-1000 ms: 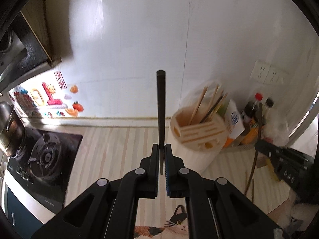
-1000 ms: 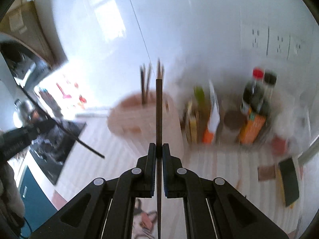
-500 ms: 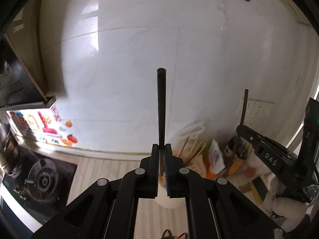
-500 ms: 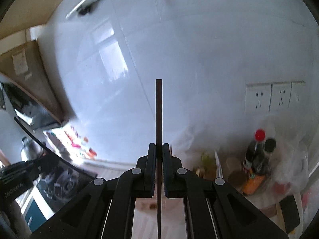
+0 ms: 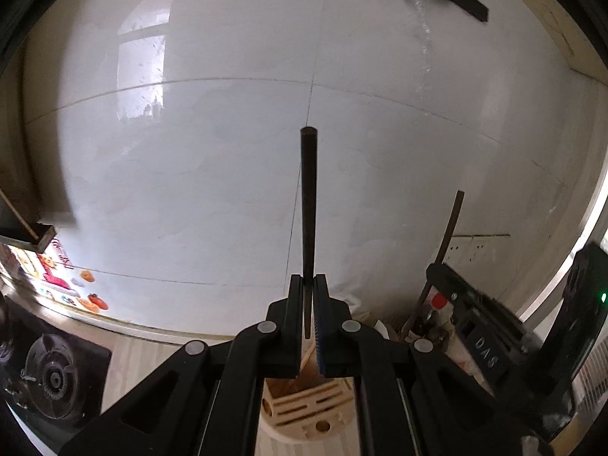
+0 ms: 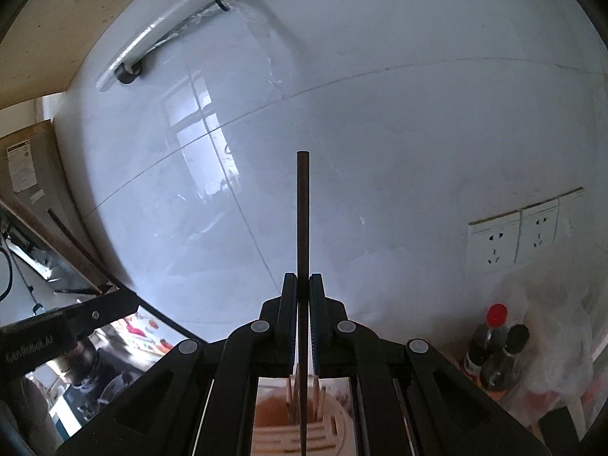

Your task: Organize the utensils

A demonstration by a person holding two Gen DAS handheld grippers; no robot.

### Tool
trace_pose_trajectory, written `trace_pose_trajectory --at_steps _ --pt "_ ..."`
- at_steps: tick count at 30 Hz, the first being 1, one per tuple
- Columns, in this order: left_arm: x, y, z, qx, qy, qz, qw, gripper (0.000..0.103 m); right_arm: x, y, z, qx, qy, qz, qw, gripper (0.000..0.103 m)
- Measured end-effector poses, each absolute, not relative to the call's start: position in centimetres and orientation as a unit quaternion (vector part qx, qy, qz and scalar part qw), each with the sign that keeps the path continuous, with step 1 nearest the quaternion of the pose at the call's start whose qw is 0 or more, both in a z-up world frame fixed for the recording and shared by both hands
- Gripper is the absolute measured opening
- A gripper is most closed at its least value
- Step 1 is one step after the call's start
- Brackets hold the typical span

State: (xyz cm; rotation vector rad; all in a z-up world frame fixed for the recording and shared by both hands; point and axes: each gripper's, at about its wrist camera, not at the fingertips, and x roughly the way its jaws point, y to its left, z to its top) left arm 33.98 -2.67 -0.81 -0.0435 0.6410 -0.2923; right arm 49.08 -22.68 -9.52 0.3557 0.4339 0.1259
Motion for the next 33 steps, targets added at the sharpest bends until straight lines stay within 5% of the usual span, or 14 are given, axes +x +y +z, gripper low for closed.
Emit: trace_pose_trajectory --at_steps 33 --pt "35.5 -3.4 -9.1 0.002 0.427 -0.118 0.897 0.003 53.0 -20.6 -18.3 0.194 0.174 0.057 0.964 0.006"
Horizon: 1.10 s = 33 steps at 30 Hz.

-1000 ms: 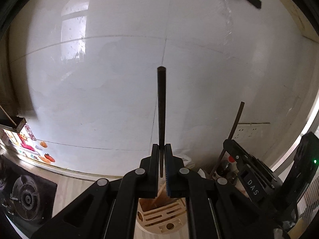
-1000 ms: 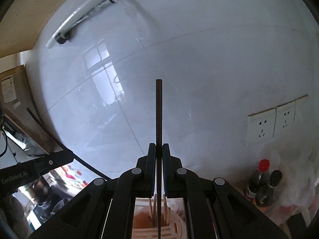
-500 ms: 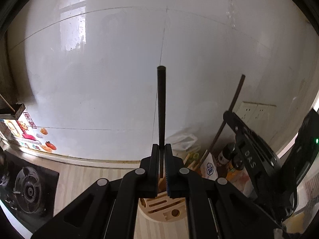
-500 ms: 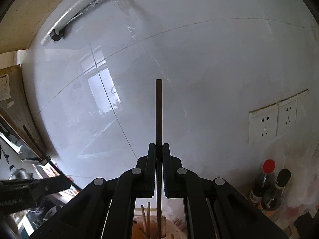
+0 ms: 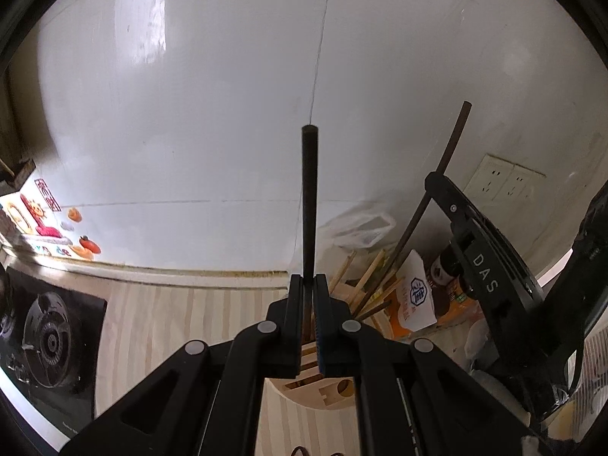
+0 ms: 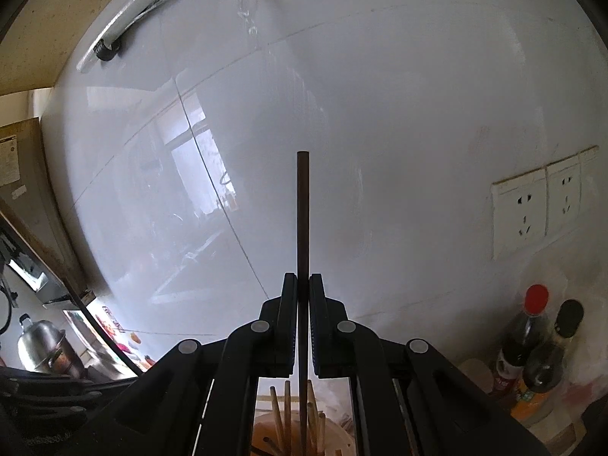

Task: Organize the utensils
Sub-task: 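Push both dark chopsticks into the holder slots and open both tools, then move both open tools back down to the loose chopsticks on the mat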

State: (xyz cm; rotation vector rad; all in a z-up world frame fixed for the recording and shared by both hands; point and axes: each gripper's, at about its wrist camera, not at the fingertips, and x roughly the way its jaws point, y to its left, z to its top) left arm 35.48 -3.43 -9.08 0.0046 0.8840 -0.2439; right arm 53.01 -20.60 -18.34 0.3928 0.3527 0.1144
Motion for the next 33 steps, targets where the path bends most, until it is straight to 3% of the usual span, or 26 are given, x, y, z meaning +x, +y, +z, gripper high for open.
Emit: trace_pose_trajectory --at_steps 13,14,15,16,17,18,19,21,28,33 --pt "35.6 -2.9 -9.7 -0.019 0.455 -0.1 0.885 0.008 53.4 -19.7 -20.2 0.186 0.231 0.096 0.95 0.007" --pt "35.3 -2.8 -9.4 -0.014 0.45 -0.09 0.888 0.008 53.3 -19.7 -20.2 0.188 0.237 0.1 0.948 0.009" --pt "35.0 -2.8 -9.0 -0.009 0.445 -0.081 0.892 0.008 53.0 -19.9 -20.2 0.19 0.242 0.103 0.946 0.022" --pt "34.6 -2.7 -8.6 -0.003 0.437 -0.071 0.897 0.017 52.8 -20.2 -20.2 0.192 0.246 0.103 0.945 0.043" --pt "34.3 -2.5 -8.2 0.0 0.431 -0.063 0.9 0.044 52.4 -20.5 -20.1 0.195 0.249 0.101 0.943 0.056" --pt "33.8 -2.3 -7.9 0.002 0.422 -0.053 0.905 0.064 51.8 -20.8 -19.9 0.198 0.251 0.1 0.942 0.058" --pt "33.1 -2.0 -7.5 0.004 0.41 -0.047 0.911 0.095 51.3 -21.1 -19.7 0.198 0.251 0.094 0.943 0.058" --pt "31.9 -1.5 -7.2 0.005 0.391 -0.04 0.92 0.1 50.3 -21.4 -19.5 0.19 0.261 0.081 0.943 0.06" --pt "28.7 -1.3 -8.7 0.036 0.381 -0.026 0.924 0.103 44.6 -24.1 -18.8 0.164 0.289 0.024 0.943 0.092" --pt "27.4 -3.5 -11.3 0.052 0.399 -0.039 0.915 0.103 41.0 -26.3 -20.3 0.168 0.324 -0.011 0.931 0.099"
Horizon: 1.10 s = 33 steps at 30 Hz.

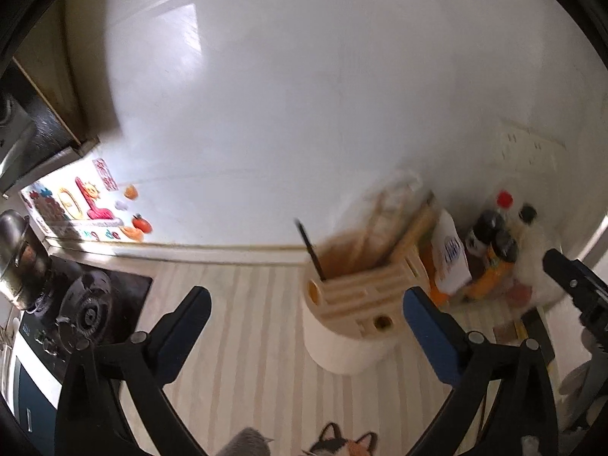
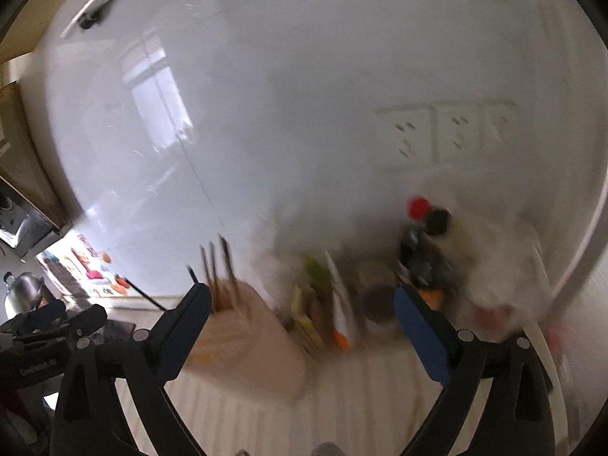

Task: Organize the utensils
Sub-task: 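Move both open tools back down to the loose chopsticks on the mat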

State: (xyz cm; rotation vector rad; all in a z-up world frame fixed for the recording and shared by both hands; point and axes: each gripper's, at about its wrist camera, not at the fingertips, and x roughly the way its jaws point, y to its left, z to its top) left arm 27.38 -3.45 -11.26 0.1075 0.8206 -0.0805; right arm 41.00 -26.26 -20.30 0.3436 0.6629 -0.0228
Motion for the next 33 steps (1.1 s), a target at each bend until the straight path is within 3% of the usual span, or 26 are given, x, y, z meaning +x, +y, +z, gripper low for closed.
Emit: trace_pose_trajectory --at_steps 4,10,12,14,21,25,28,33 --pt "26.5 -7.2 -15.1 0.088 0.435 -0.058 0.894 0.103 37.6 -30.3 -23.2 0.191 0.356 -0.061 0.913 0.099" --pt "25.6 -13.6 -22.8 0.137 0.497 -0.085 0.853 0.103 33.0 -37.1 -31.9 0.213 0.475 -0.149 0.84 0.098" --pt "25.4 -15.6 -25.6 0.157 0.519 -0.094 0.835 0.103 32.2 -38.2 -35.9 0.229 0.527 -0.142 0.806 0.09" --pt "25.0 -17.0 -28.0 0.176 0.535 -0.1 0.82 0.103 32.0 -38.3 -40.0 0.235 0.582 -0.123 0.769 0.071" --pt "24.3 -18.6 -33.8 0.21 0.588 -0.099 0.775 0.103 31.8 -35.8 -48.3 0.239 0.66 -0.096 0.706 0.057" --pt "23.9 -20.2 -35.0 0.207 0.603 -0.117 0.761 0.101 31.6 -34.7 -48.4 0.179 0.667 -0.124 0.713 0.021" --pt "23.5 -22.4 -35.4 0.195 0.616 -0.159 0.747 0.087 30.1 -36.3 -48.5 0.205 0.657 -0.118 0.716 0.006" --pt "22.6 -27.8 -36.4 0.181 0.631 -0.223 0.72 0.078 26.2 -41.6 -48.8 0.224 0.659 -0.17 0.698 0.003"
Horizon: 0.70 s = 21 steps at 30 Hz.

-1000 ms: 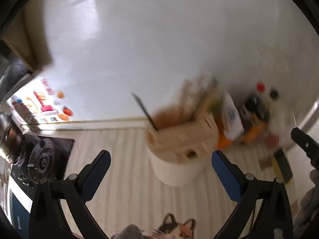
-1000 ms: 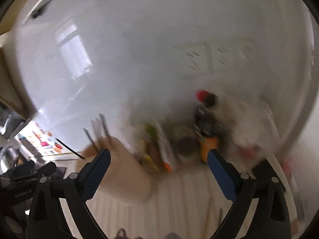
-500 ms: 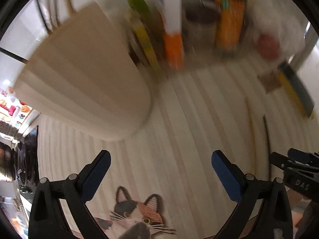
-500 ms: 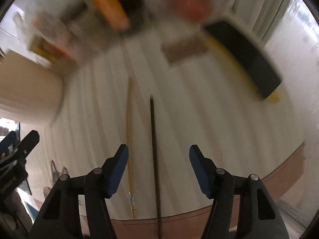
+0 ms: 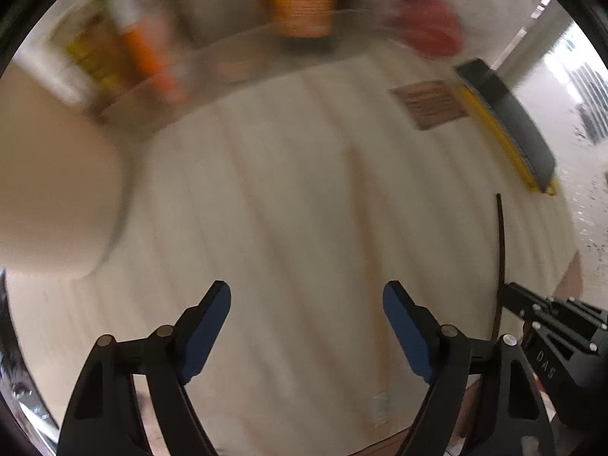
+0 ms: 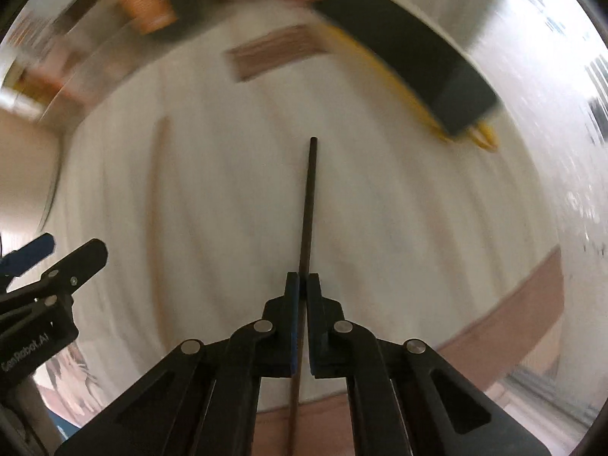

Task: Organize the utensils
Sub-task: 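Move both open tools back down to the loose chopsticks on the mat, then grasp a dark chopstick with the right tool while the left tool grasps a light wooden chopstick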

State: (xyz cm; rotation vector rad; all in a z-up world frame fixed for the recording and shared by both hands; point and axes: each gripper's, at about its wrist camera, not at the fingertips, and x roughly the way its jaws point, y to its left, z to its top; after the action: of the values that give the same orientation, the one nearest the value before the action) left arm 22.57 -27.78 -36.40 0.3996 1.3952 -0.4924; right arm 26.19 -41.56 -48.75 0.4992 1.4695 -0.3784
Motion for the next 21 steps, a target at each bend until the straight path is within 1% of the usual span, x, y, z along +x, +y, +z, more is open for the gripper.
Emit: trace_pose_trajectory --at_steps 3,4,5,7,8,13,16,21 --pt "22.0 -30.6 -37.2 0.188 0.638 -0.245 0.705 0.062 24.3 -43.8 -49.0 0.243 0.658 -0.179 0.689 0.003" --pt "21.8 -31.3 -37.5 0.195 0.638 -0.25 0.701 0.049 23.9 -44.3 -49.0 0.252 0.657 -0.179 0.688 0.003" --pt "21.5 -32.0 -37.9 0.207 0.639 -0.252 0.697 0.042 23.6 -44.6 -49.1 0.258 0.656 -0.177 0.687 0.003" --pt "21.4 -32.3 -38.3 0.222 0.637 -0.25 0.694 0.021 23.3 -45.0 -49.3 0.266 0.656 -0.176 0.684 0.005" --pt "21.2 -32.1 -38.2 0.223 0.63 -0.254 0.699 0.006 23.3 -45.1 -49.5 0.269 0.657 -0.177 0.682 0.005" --pt "21.5 -27.0 -38.0 0.217 0.636 -0.235 0.702 0.004 25.1 -43.7 -49.0 0.269 0.66 -0.174 0.68 0.005" --pt "22.1 -21.8 -37.7 0.193 0.647 -0.205 0.708 0.004 26.3 -41.4 -48.8 0.277 0.661 -0.137 0.684 0.005" --pt "22.7 -11.5 -37.1 0.137 0.673 -0.134 0.715 0.004 28.8 -34.7 -48.8 0.257 0.674 -0.059 0.69 0.005"
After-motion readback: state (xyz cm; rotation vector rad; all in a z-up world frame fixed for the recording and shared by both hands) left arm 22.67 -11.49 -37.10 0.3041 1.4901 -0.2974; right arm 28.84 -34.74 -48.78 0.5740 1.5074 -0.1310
